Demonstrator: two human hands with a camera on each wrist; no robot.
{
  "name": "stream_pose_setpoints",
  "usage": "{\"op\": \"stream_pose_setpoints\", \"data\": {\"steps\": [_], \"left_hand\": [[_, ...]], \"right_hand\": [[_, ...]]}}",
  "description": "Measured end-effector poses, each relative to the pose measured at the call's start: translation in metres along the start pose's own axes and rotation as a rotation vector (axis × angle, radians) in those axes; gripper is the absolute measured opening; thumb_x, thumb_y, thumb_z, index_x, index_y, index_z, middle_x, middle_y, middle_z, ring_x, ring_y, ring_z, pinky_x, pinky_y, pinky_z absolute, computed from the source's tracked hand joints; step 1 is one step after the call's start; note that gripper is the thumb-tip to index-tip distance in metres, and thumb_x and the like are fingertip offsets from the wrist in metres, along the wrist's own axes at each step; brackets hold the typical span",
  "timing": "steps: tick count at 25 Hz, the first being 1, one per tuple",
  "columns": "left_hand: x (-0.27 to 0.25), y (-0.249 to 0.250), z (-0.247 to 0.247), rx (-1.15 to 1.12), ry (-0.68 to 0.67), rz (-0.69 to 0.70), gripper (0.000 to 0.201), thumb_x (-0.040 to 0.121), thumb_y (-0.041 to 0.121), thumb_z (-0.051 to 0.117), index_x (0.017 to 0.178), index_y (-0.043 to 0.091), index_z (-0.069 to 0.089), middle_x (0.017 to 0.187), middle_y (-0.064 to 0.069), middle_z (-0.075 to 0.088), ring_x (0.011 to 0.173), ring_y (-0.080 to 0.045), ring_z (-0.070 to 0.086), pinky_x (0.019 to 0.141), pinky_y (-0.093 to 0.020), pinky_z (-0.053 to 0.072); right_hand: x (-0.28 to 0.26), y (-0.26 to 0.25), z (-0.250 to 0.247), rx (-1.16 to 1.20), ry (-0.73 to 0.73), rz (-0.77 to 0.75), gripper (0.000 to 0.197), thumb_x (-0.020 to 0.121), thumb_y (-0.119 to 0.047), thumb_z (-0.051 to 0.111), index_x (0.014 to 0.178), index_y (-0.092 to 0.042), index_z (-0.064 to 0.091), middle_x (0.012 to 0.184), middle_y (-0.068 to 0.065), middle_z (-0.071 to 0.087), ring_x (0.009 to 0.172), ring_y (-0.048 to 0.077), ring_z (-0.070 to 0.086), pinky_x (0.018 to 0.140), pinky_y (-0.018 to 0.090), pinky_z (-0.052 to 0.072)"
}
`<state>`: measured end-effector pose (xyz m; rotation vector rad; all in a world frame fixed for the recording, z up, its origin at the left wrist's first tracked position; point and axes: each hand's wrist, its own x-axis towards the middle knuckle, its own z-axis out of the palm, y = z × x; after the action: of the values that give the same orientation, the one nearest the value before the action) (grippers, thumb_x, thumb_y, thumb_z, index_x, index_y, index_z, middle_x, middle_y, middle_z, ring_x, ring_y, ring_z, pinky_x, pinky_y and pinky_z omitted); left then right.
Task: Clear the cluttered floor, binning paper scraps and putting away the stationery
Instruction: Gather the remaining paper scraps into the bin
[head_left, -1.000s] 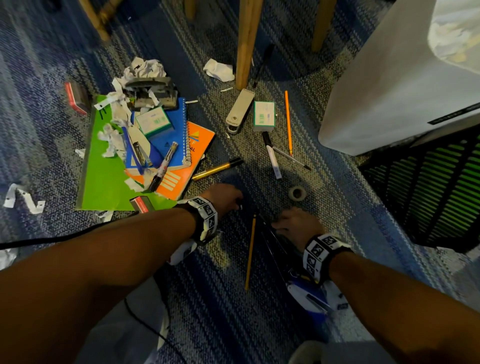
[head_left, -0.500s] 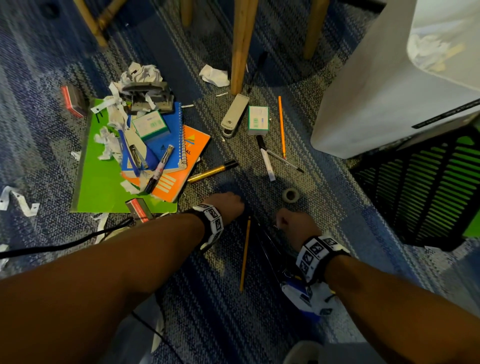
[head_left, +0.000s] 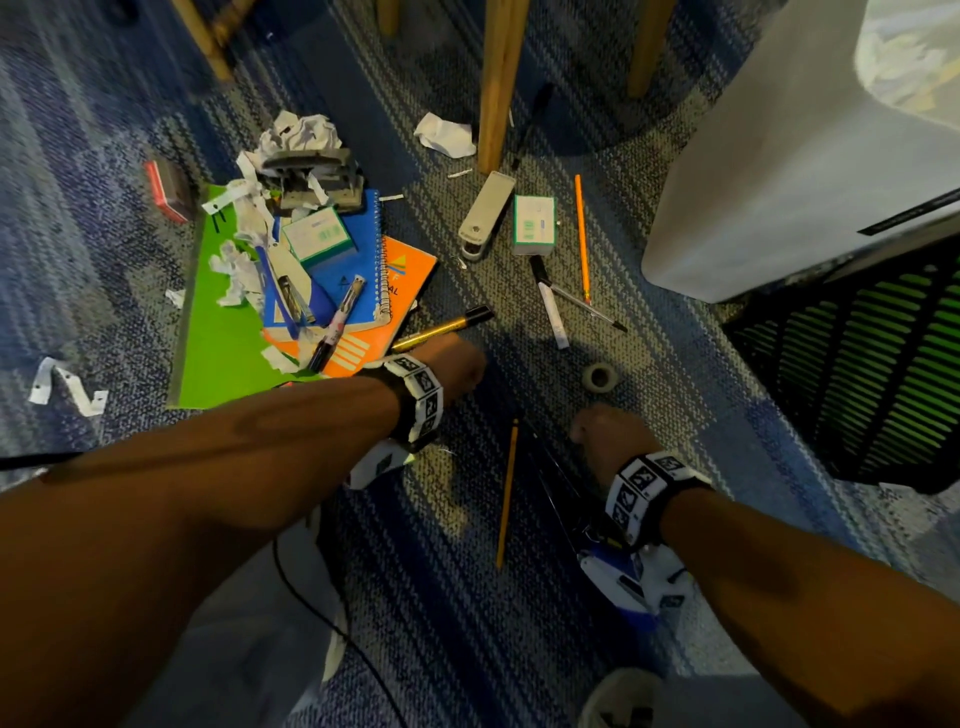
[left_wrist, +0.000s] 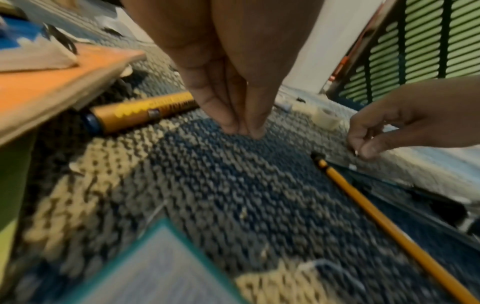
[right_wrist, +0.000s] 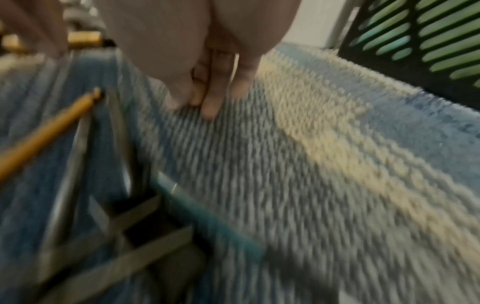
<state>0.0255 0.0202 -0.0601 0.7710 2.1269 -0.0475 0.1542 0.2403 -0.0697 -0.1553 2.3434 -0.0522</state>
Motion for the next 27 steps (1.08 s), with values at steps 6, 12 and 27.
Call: {"op": "stream_pose_setpoints", "data": {"steps": [6,12,27], "left_hand": [[-0.023,0.016,-0.065,-0.242,0.385,0.061,0.010,0.086,0.017,0.066,0.093,0.016,0.074,0.098,-0.004,0.072,0.096,-0.024,0.065,0.083,-0.030,0.047],[-0.049,0.098,-0.219,-0.639,0.962,0.347,0.015,0.078,0.029,0.076,0.086,0.017,0.077,0.080,0.010,0.070,0.074,0.004,0.059,0.071,-0.013,0.045],[-0.042,0.235,-0.340,-0.406,1.022,0.390,0.015,0.090,0.017,0.059,0.078,0.022,0.067,0.083,-0.005,0.067,0.090,-0.027,0.065,0.082,-0.038,0.051]], "right_hand": [[-0.032,0.013,-0.111,-0.129,0.060,-0.221,0.018,0.099,-0.025,0.043,0.104,-0.021,0.059,0.087,0.006,0.060,0.069,0.025,0.054,0.071,0.037,0.049],[-0.128,0.043,-0.289,0.387,1.034,-0.177,0.010,0.087,-0.033,0.066,0.089,-0.026,0.073,0.082,-0.004,0.069,0.074,0.011,0.065,0.077,0.026,0.052],[-0.120,0.185,-0.286,0.554,0.844,0.503,0.029,0.091,-0.017,0.053,0.110,-0.031,0.071,0.122,0.009,0.065,0.116,0.033,0.054,0.104,0.047,0.040]]}}
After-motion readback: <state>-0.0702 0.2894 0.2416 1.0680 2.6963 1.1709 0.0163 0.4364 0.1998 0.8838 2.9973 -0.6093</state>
